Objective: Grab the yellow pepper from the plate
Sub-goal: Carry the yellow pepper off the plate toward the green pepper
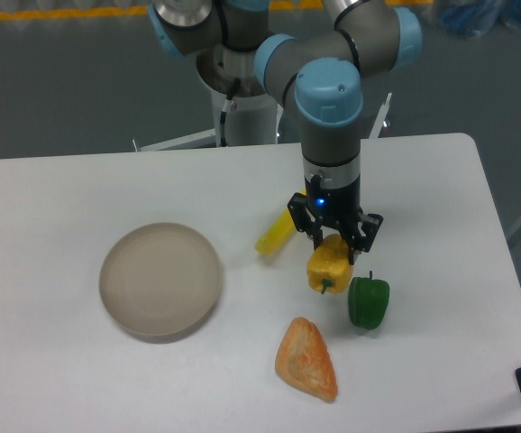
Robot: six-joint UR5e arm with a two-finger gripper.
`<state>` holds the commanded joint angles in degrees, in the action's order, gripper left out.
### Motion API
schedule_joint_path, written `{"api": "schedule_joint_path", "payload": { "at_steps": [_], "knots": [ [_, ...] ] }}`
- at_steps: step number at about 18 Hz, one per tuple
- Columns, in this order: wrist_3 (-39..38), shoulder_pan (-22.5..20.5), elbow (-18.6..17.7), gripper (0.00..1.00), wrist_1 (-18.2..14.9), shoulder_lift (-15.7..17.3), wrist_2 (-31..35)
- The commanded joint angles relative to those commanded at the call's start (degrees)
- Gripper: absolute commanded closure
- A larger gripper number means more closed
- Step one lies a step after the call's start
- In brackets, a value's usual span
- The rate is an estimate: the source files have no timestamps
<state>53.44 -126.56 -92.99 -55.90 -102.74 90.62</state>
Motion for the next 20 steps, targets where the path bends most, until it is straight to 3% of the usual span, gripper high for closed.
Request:
{"api": "schedule_joint_path", "payload": {
  "at_steps": [20],
  "knots": [
    [2.29, -1.05, 0.7, 0.65, -0.18, 0.0, 0.09]
  ]
}}
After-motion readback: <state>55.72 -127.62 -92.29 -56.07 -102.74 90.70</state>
